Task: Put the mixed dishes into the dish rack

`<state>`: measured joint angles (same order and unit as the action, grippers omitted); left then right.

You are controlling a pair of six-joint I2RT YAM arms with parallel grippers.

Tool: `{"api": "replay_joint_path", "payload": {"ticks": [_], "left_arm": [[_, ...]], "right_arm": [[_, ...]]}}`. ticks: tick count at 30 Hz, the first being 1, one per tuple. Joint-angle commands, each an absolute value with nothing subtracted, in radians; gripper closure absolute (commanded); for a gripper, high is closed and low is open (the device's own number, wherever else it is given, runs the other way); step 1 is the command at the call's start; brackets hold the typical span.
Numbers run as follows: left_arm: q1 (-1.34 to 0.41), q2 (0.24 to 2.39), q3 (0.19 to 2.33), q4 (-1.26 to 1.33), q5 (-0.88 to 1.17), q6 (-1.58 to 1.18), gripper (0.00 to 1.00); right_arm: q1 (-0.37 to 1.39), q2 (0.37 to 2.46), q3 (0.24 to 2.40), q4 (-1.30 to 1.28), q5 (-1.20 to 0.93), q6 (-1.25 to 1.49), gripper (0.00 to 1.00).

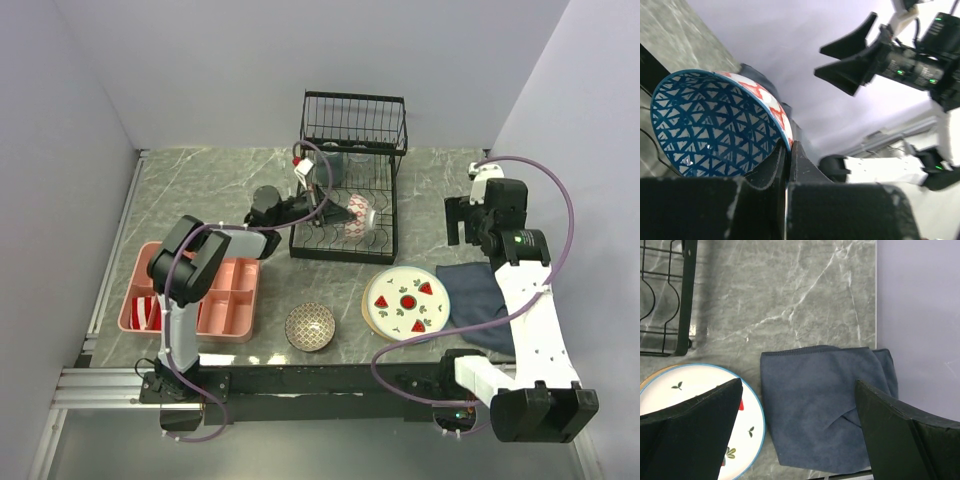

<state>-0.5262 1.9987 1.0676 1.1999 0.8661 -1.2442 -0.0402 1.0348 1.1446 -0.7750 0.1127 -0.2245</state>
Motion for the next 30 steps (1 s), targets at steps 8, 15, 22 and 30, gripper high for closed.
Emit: {"api": "replay_joint_path", "payload": {"ticks": [8,15,22,30], "left_arm": [[-0.641,2.117,1.294,1.005,0.726,-0.954,0.99],[-0.657,2.209,1.35,1.017,0.707,-0.986,0.99],[-0.687,2.272,1.359,1.126,0.66,-1.1,0.99],[-0.706,2.296,1.353,1.108,0.601,-1.152,0.99]], "right_arm": [[-0.055,0.968,1.086,-0.77,0.095,-0.206,0.0],[-0.066,0.94,1.054,-0.792,0.095,-0.206,0.0],[-0.087,0.942,1.042,-0.798,0.089,-0.206,0.0],[-0.107,0.965,1.061,-0.804,0.077,-0.206,0.0]]}}
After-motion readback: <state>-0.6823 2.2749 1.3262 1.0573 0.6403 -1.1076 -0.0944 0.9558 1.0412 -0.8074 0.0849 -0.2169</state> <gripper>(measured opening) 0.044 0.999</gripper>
